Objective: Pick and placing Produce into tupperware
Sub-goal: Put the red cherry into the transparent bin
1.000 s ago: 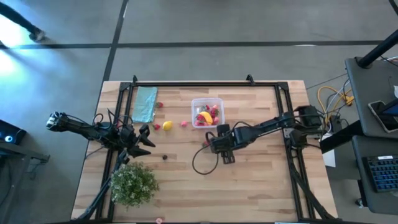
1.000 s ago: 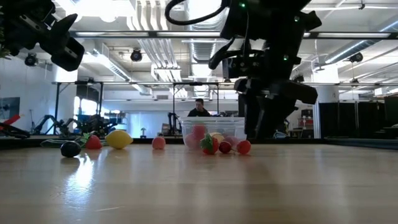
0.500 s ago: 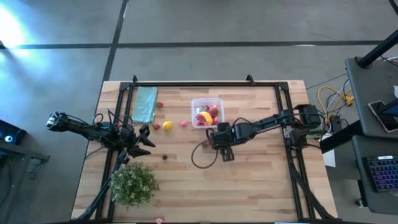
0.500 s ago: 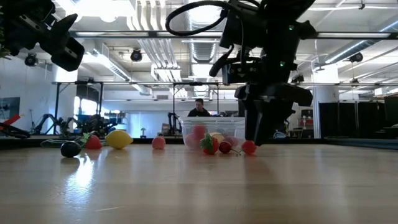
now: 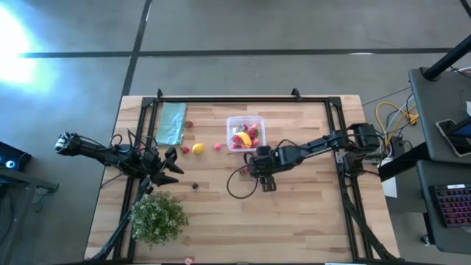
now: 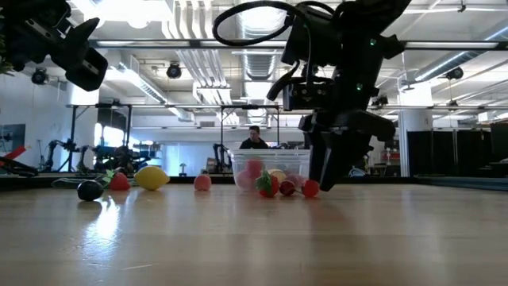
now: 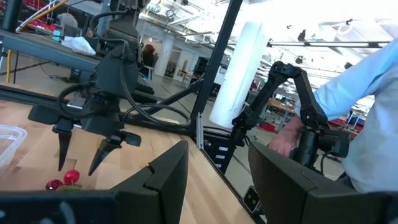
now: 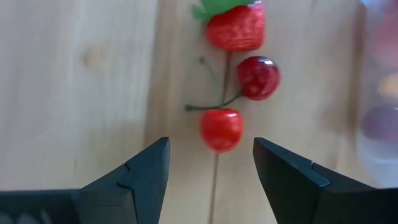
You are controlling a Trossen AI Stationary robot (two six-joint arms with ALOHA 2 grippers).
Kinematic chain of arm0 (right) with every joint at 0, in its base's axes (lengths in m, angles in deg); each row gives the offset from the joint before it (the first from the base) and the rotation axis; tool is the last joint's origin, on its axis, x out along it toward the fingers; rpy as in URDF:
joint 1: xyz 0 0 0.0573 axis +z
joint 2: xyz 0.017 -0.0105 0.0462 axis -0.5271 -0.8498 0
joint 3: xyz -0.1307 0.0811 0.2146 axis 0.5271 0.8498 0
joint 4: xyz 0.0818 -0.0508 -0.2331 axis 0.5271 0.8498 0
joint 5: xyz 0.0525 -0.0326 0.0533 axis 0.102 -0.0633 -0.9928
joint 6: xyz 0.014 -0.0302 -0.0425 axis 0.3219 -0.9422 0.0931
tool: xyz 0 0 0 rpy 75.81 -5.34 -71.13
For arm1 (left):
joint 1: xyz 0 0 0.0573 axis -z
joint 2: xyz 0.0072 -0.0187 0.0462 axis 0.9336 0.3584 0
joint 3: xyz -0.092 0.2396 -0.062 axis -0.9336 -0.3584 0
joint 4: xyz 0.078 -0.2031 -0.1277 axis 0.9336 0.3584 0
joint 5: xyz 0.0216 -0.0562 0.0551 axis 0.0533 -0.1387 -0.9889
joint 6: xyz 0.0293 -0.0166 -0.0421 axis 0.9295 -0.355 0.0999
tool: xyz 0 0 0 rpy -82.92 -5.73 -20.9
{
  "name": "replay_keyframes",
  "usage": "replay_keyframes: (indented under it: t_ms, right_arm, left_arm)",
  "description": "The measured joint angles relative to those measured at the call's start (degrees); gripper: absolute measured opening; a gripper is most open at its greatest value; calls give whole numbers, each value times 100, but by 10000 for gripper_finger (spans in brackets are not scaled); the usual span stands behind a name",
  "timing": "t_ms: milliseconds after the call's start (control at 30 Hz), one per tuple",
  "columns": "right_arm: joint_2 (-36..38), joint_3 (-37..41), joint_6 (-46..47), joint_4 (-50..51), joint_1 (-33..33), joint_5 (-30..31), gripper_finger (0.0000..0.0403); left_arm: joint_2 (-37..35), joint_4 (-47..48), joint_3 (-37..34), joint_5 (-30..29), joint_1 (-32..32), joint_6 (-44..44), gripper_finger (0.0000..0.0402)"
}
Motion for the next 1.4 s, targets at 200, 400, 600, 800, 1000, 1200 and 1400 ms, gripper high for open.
replay_keyframes:
  t_ms: [200,400,600,800,1000,1200,1400]
  right_arm:
    - [0,0,96,-166,-91,30,224]
    - [0,11,247,-281,-97,22,223]
    - [-106,35,770,-396,-94,7,213]
    - [-183,33,894,-547,-94,20,205]
    - [-195,37,891,-518,-94,32,202]
    - [-229,37,1243,-450,-94,39,164]
    - [-229,37,1420,-429,-94,38,115]
  left_arm:
    - [0,2,0,2,0,-1,155]
    - [0,2,0,4,-2,-1,155]
    - [2,-2,0,17,-1,-1,155]
    - [-7,6,0,22,-2,-1,155]
    - [0,-3,0,20,-1,0,155]
    - [0,2,0,18,0,-1,155]
    - [0,-2,0,-2,0,0,155]
